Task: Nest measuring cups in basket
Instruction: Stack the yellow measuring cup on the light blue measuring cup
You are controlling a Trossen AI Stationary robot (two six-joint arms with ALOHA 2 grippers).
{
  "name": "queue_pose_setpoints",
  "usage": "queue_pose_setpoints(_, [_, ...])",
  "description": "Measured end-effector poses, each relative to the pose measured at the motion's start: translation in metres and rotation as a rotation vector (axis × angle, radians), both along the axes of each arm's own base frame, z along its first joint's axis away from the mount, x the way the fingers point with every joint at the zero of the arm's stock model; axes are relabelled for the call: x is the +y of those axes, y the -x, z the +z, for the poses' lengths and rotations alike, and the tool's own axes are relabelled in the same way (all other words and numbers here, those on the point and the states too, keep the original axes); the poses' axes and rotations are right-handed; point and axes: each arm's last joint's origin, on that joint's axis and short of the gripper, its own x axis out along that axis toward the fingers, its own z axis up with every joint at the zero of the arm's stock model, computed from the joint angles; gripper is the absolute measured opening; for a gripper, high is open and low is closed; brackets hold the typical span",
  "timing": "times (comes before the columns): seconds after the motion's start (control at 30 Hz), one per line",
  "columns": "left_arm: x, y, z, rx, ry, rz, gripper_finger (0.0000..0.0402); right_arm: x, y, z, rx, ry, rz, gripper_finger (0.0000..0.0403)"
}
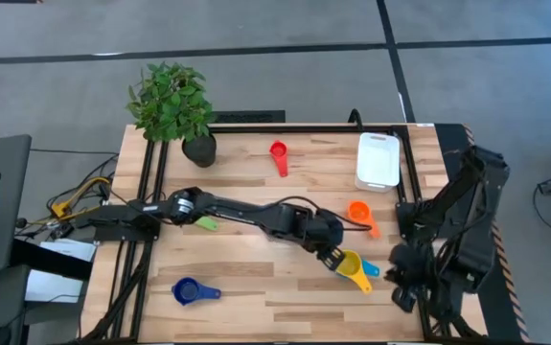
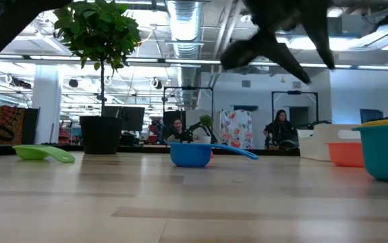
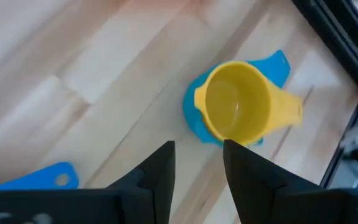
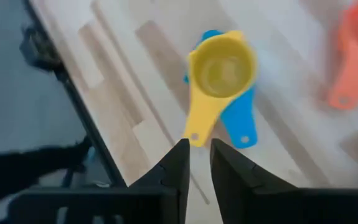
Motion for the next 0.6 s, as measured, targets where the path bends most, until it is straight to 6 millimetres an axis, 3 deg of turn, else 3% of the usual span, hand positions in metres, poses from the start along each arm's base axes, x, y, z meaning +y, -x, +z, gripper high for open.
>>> queue_pose_setpoints(0.17, [0.02,0.016,0.032,0.015,-0.028,-0.11,0.0117,0.013,-0.009,-0.032,0.075,0.066,0.016,0.0057])
queue_pose_setpoints(0.4, [0.055,0.05,0.103,-0.1,-0.208,-0.17,0.0116,0.042,-0.039,-0.065,0.042,-0.014,0.079,0.0015])
queue_pose_setpoints(0.5, [0.064,0.054,0.107,-0.081,-0.294,-0.189,0.0116,0.053,-0.055,-0.083,0.064,-0.035,0.09,0.0007])
queue_pose_setpoints(0.6, [0.065,0.046,0.094,-0.065,-0.309,-0.273,0.0116,0.058,-0.064,-0.098,0.08,-0.036,0.056,0.0012])
